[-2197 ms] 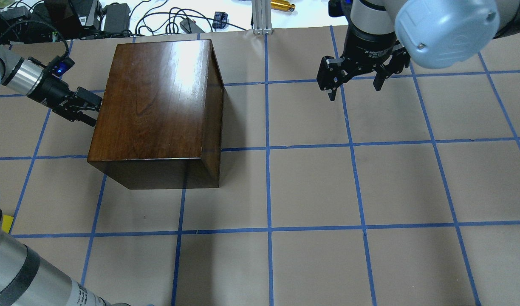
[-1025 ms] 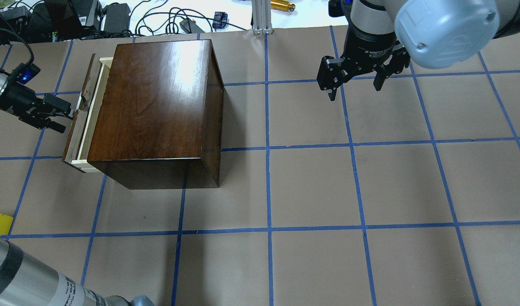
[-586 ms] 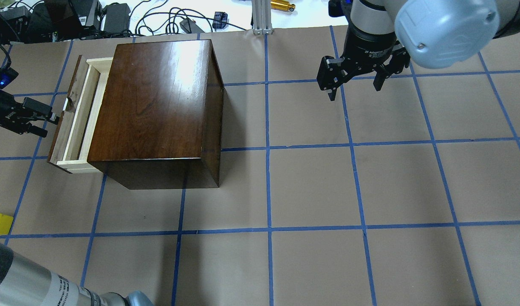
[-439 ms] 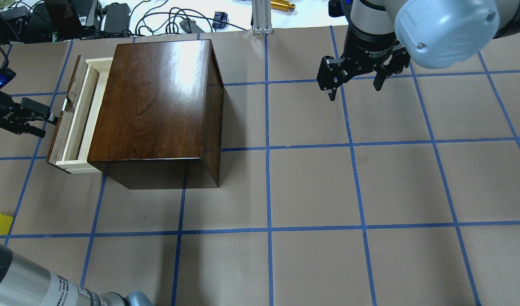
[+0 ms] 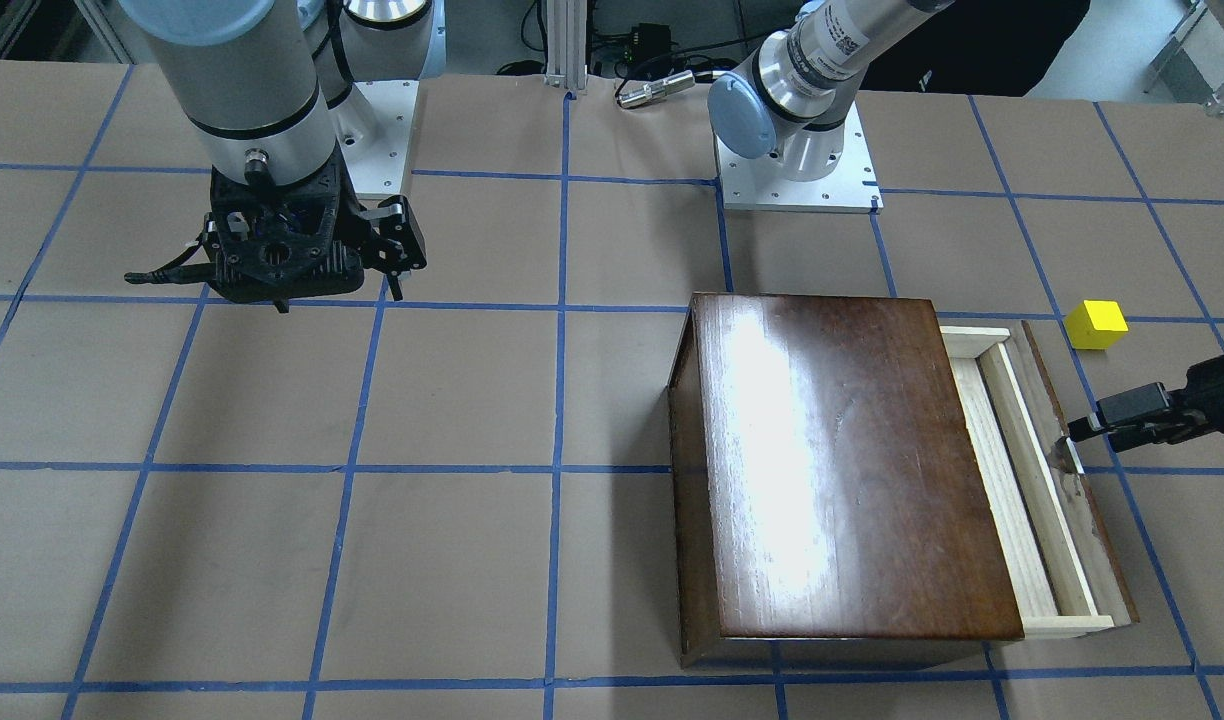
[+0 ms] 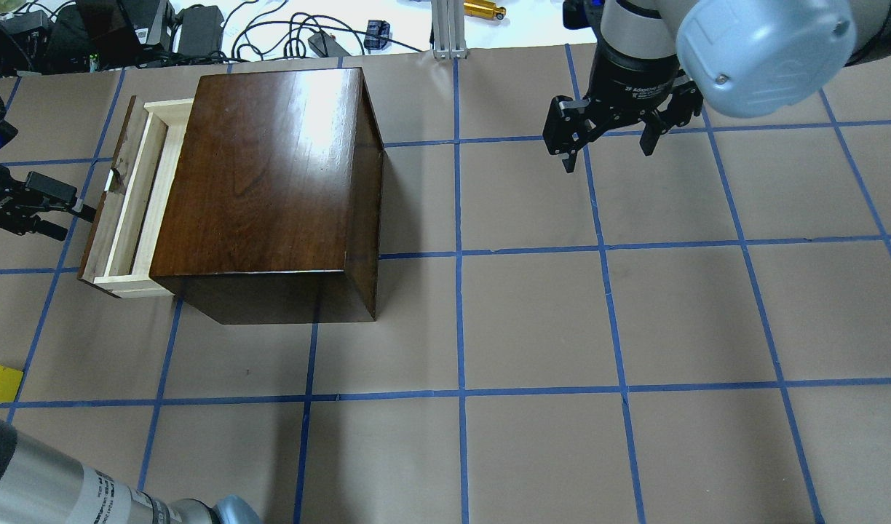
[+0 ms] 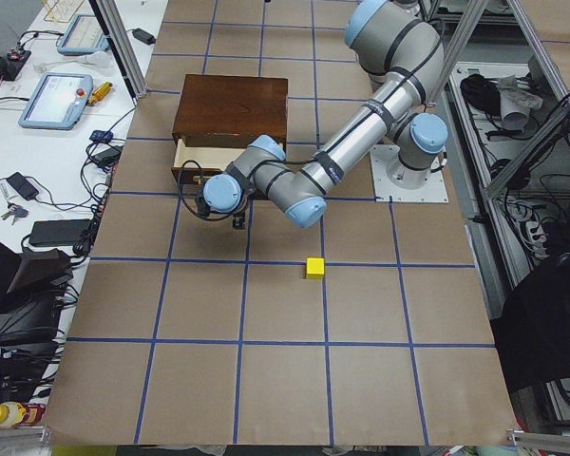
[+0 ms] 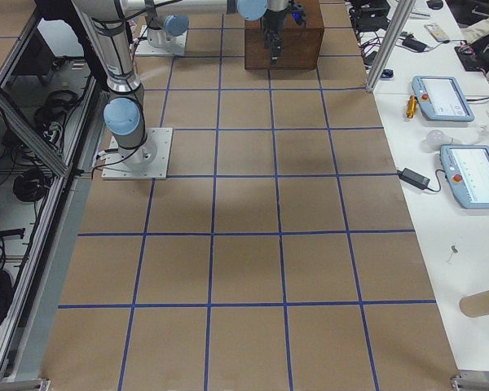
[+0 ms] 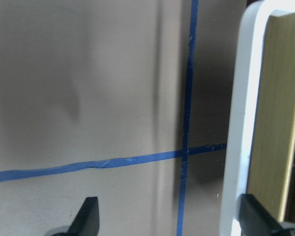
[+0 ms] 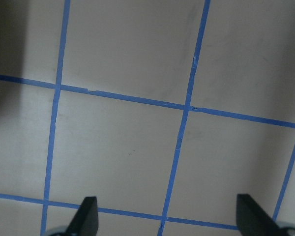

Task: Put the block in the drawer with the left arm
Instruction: 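Release the handle and back the left gripper away from the drawer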

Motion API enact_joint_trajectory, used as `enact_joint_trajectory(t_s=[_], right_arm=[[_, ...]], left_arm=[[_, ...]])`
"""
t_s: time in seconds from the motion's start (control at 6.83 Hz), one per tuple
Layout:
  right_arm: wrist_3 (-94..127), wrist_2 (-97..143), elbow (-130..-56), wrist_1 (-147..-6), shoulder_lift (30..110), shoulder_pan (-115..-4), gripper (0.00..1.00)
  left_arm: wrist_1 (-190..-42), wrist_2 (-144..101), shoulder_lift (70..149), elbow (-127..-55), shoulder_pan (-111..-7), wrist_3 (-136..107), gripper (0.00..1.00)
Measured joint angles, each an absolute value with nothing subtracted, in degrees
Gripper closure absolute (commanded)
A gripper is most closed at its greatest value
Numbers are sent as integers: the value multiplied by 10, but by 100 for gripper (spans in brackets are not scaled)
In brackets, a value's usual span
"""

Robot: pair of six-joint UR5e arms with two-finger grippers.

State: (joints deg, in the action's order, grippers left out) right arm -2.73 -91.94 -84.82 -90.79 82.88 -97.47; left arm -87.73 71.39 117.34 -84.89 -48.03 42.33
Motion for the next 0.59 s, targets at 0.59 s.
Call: enact_joint_trajectory(t_s=[0.59], right_arm=[[-27,-919,-848,-908,829,-975,0]], left_arm=[[-889,787,1131,-834,-462,441,0]])
